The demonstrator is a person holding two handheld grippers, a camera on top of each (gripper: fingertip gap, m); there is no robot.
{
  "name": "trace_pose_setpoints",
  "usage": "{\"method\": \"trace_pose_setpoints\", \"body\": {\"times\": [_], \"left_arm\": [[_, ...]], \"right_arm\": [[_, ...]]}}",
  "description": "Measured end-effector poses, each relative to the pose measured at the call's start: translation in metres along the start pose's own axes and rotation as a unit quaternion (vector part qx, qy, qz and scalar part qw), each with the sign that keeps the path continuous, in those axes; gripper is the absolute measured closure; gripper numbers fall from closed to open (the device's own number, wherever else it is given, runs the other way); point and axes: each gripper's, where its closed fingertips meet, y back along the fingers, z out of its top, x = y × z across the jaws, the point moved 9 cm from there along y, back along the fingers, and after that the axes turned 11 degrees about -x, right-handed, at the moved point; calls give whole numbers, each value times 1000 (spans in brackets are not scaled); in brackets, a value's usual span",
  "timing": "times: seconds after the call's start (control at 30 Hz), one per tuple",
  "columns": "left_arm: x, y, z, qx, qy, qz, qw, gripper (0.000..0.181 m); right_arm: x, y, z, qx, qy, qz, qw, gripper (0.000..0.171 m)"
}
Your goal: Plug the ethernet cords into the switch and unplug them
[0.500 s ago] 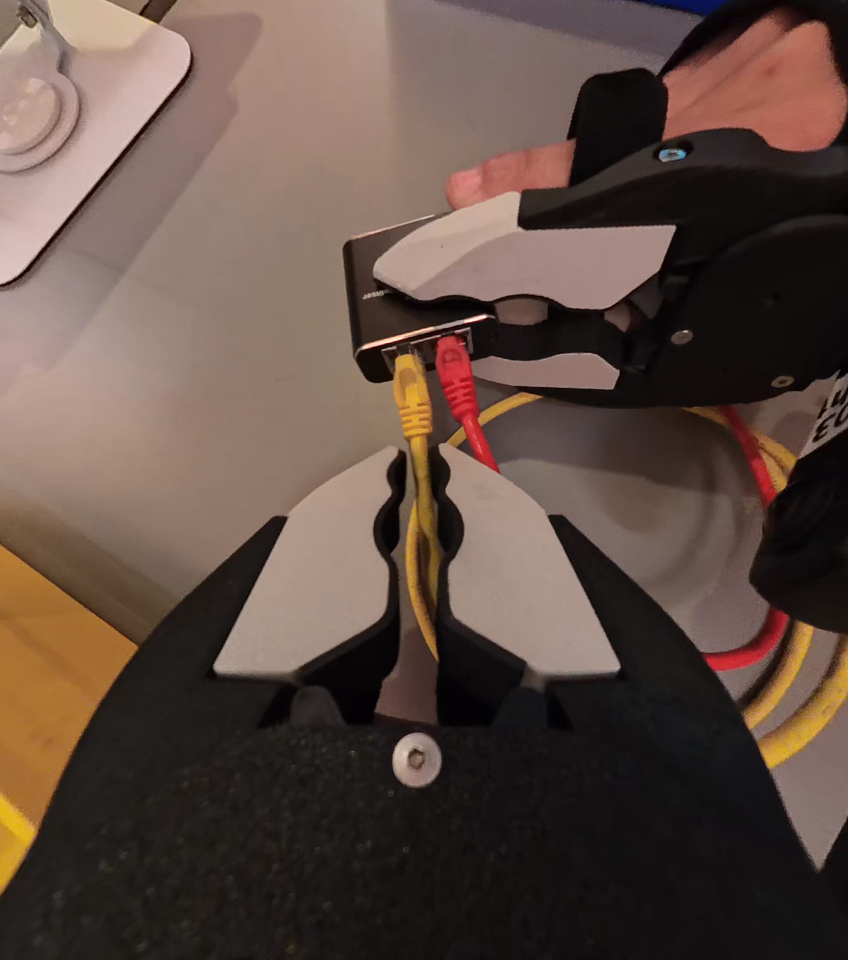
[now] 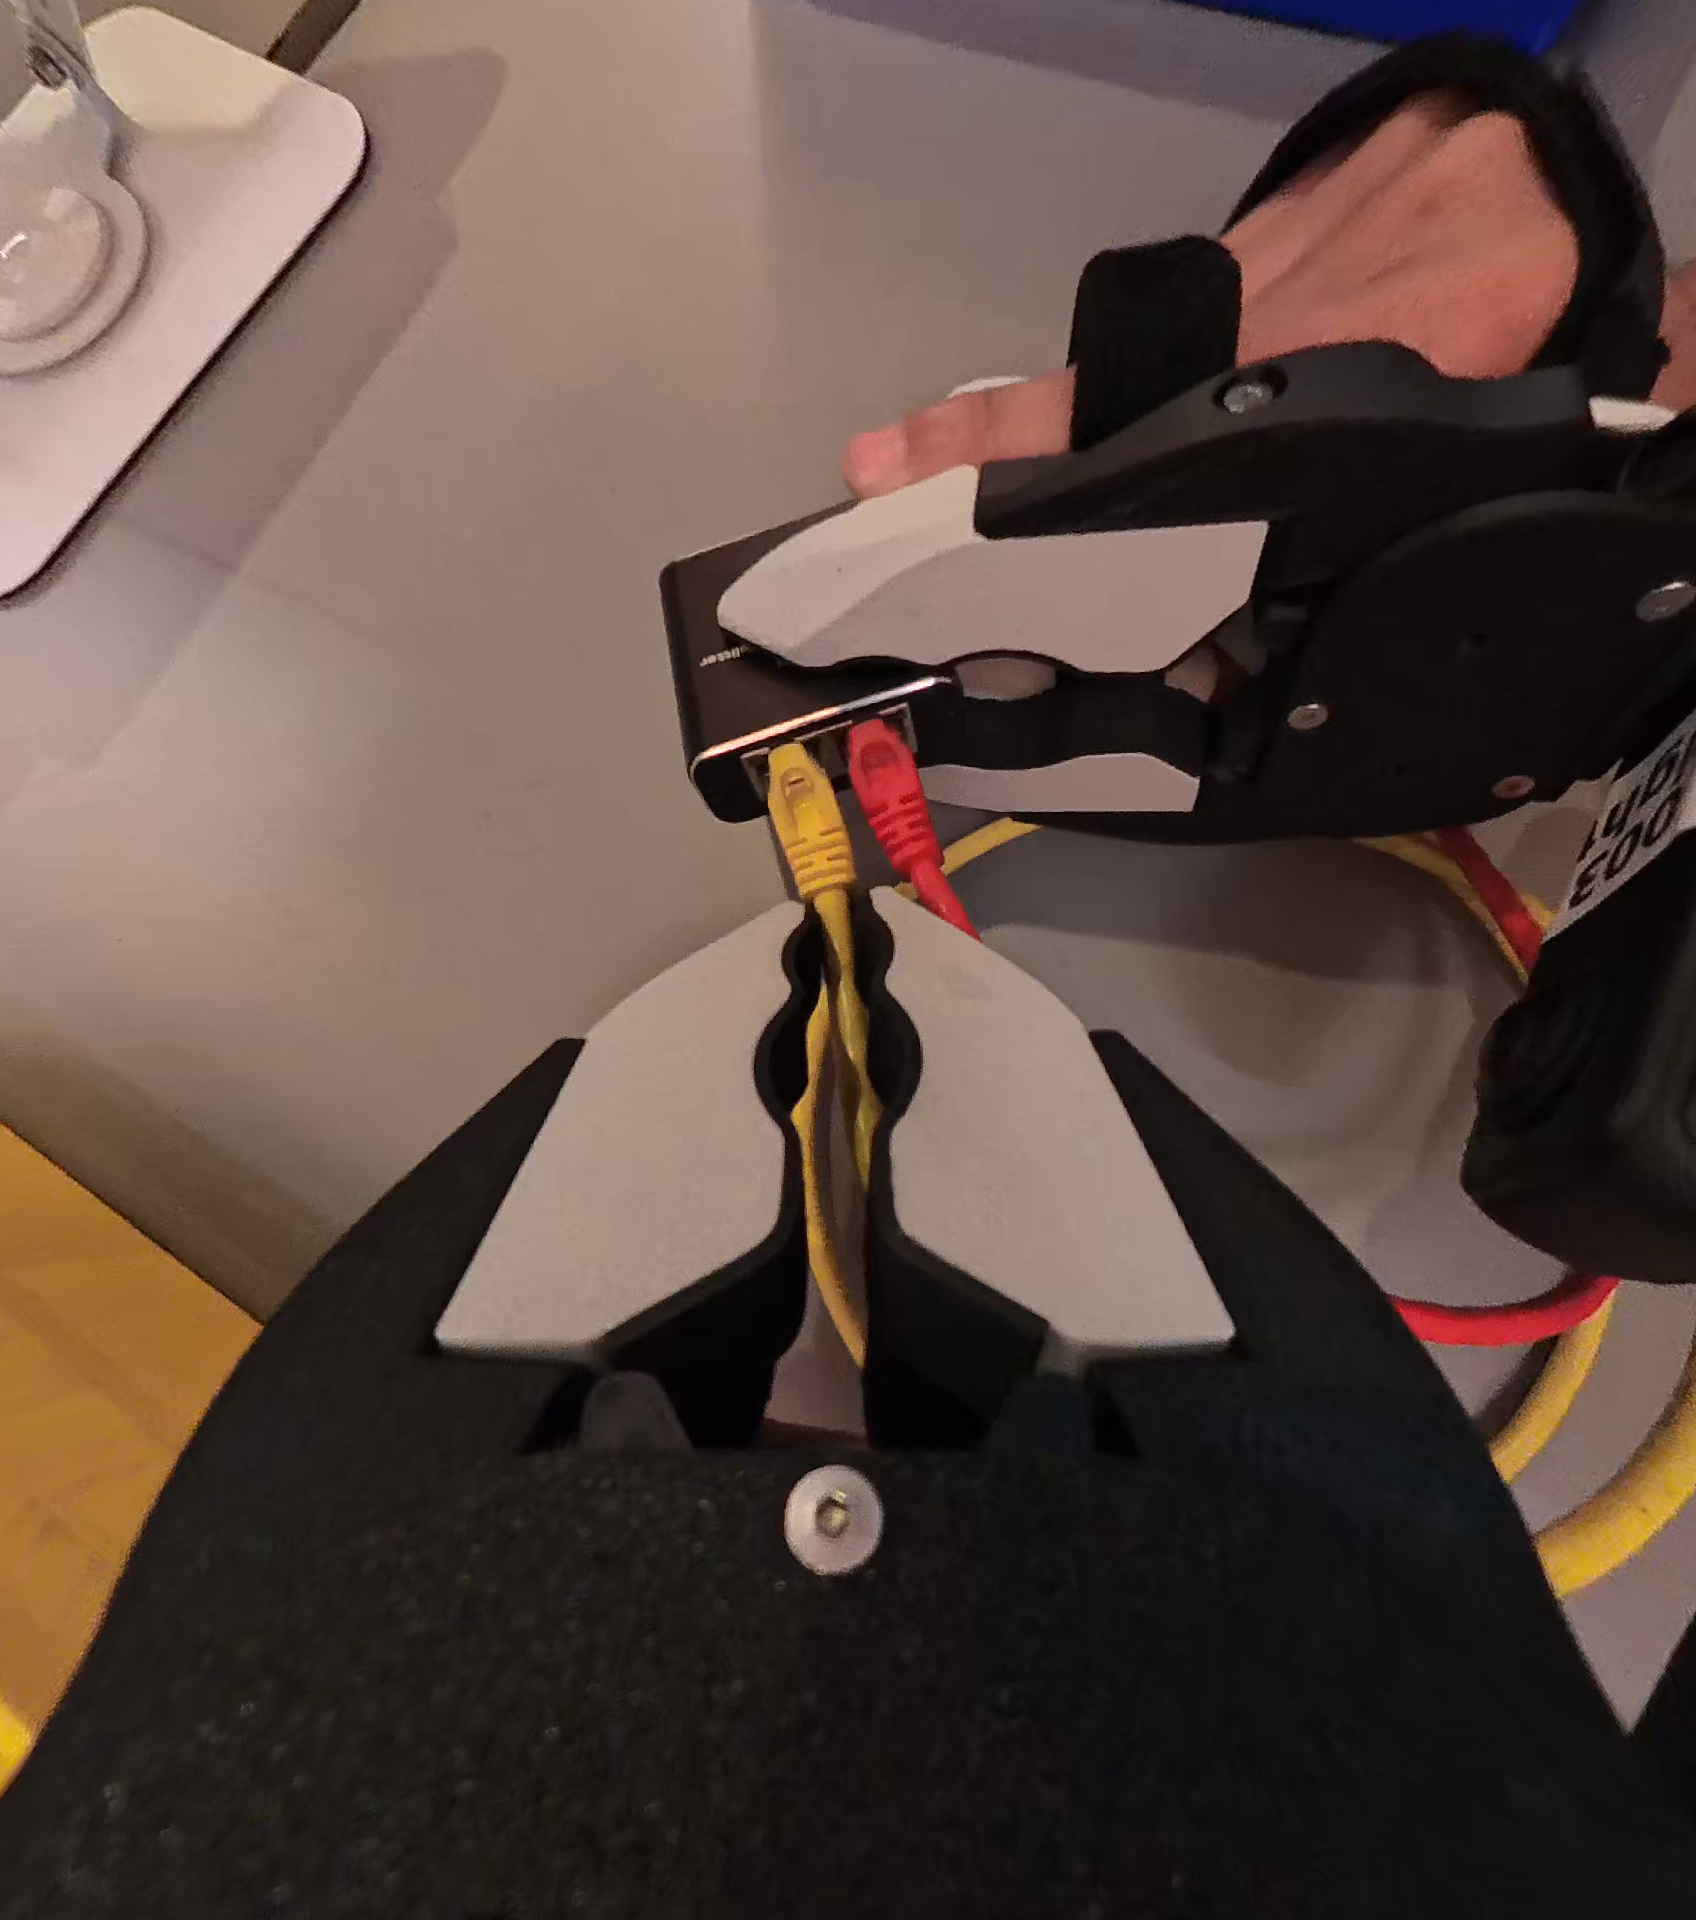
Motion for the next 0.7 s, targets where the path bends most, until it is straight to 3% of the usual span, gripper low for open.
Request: {"method": "trace_pose_setpoints", "body": {"times": [0.27,0.43,0.57,0.63,0.7], "left_arm": [[3,-4,-4,-16,21,-5,1000,178],[6,-6,0,-37,43,11,998,176],[5,9,12,-114,74,-37,990,171],[13,26,22,-205,129,-78,967,162],[29,42,29,-279,190,-100,936,143]], "right_arm": [[3,0,0,-1,7,7,1000,146],[-3,-6,-5,19,-42,12,999,145],[-24,2,-14,-55,-58,-12,997,145],[-32,9,-20,-93,-84,-6,992,145],[-40,16,-26,-111,-120,-25,986,145]]}}
